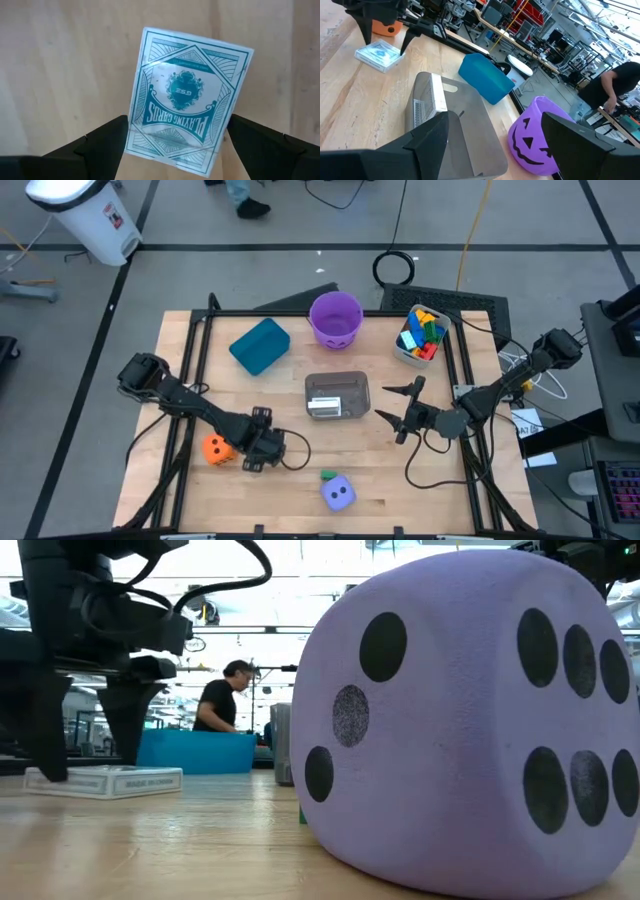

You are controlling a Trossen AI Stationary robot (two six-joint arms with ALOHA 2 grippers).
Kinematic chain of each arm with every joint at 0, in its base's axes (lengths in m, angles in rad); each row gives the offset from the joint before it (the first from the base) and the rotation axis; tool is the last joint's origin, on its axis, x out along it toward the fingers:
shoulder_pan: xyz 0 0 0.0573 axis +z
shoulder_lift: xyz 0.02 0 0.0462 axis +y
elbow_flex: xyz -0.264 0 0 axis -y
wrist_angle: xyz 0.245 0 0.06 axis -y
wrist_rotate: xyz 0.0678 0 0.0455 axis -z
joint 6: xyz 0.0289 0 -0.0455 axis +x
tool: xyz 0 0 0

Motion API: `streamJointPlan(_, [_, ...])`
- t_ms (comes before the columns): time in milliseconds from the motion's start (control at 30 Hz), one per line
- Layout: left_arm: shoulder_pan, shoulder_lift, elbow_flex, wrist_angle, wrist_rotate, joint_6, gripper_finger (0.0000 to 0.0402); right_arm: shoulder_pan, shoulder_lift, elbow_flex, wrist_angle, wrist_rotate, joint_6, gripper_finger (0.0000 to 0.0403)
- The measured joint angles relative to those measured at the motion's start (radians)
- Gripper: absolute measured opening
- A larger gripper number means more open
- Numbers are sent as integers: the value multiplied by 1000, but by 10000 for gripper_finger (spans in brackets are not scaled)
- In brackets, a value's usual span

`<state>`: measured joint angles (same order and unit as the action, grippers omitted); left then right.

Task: Pick & Place Toys
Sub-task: Put the blue deck of cards into the transparent black bin

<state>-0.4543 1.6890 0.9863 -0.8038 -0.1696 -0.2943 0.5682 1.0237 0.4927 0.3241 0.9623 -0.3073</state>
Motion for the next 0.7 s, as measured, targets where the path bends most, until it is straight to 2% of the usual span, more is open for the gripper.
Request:
streamJointPlan(333, [9,0,-1,6,-77,58,347,0,0,0,0,0,0,290])
streamJointPlan(700, [86,-10,-150,276,-11,92,347,0,0,0,0,0,0,290])
